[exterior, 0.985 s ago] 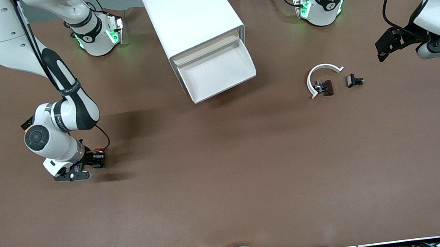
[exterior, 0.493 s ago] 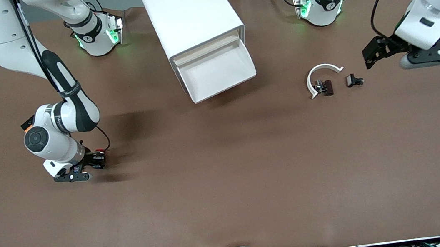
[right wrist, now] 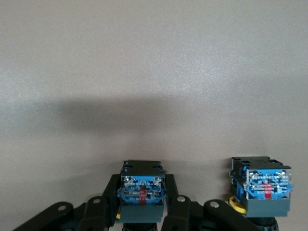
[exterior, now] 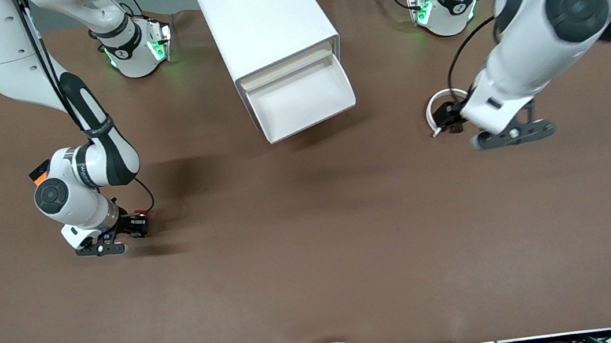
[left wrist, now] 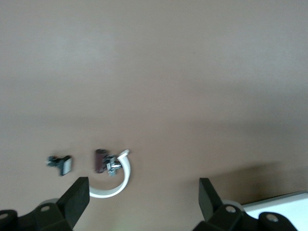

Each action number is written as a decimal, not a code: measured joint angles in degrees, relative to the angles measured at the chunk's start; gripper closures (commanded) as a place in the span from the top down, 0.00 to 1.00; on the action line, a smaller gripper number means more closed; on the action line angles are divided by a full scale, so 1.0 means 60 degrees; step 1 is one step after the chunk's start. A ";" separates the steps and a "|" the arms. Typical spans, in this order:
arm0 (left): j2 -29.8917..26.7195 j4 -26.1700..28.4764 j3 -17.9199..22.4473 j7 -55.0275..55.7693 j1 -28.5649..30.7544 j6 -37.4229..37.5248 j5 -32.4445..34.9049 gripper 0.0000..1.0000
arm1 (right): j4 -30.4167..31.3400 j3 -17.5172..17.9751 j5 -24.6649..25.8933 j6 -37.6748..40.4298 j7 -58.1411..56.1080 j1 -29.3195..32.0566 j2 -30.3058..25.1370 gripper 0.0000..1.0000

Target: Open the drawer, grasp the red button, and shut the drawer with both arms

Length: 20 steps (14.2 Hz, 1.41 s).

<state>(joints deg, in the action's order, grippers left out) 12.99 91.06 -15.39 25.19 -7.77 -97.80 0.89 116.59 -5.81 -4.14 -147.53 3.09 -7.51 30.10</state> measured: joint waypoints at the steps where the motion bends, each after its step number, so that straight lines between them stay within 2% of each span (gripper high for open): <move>1: 0.0316 -0.0014 -0.0004 0.0038 -0.0215 -0.0264 0.0000 1.00 | -0.0009 0.0001 0.0000 0.0007 0.0000 0.0000 0.0004 0.99; 5: 0.1447 -0.0051 -0.0018 0.0350 -0.0946 -0.1374 0.0000 1.00 | -0.0066 0.0003 -0.0001 -0.0022 -0.0001 0.0000 0.0091 1.00; 9: 0.2218 -0.0083 -0.0029 0.1722 -0.1667 -0.2534 -0.0056 1.00 | -0.0220 0.0024 -0.0001 0.0014 -0.0044 -0.0014 0.0100 1.00; 11: 0.2556 -0.0047 -0.0040 0.2762 -0.1982 -0.3194 -0.0177 1.00 | -0.0509 0.0022 -0.0001 0.0581 -0.0119 -0.0014 -0.0004 1.00; 16: 0.2987 0.0543 -0.0059 0.4451 -0.2852 -0.4804 -0.0207 1.00 | -0.2334 -0.0022 0.0006 0.4693 -0.0450 -0.0005 -0.1019 1.00; 20: 0.3020 0.1136 -0.0070 0.5325 -0.3454 -0.5058 -0.0208 1.00 | -0.4007 -0.0103 0.0107 0.7627 -0.0692 0.0120 -0.1575 1.00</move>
<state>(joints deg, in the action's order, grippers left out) 31.11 97.87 -15.81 57.14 -28.50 -128.14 -0.36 92.54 -6.42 -3.50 -101.77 -1.06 -6.79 20.65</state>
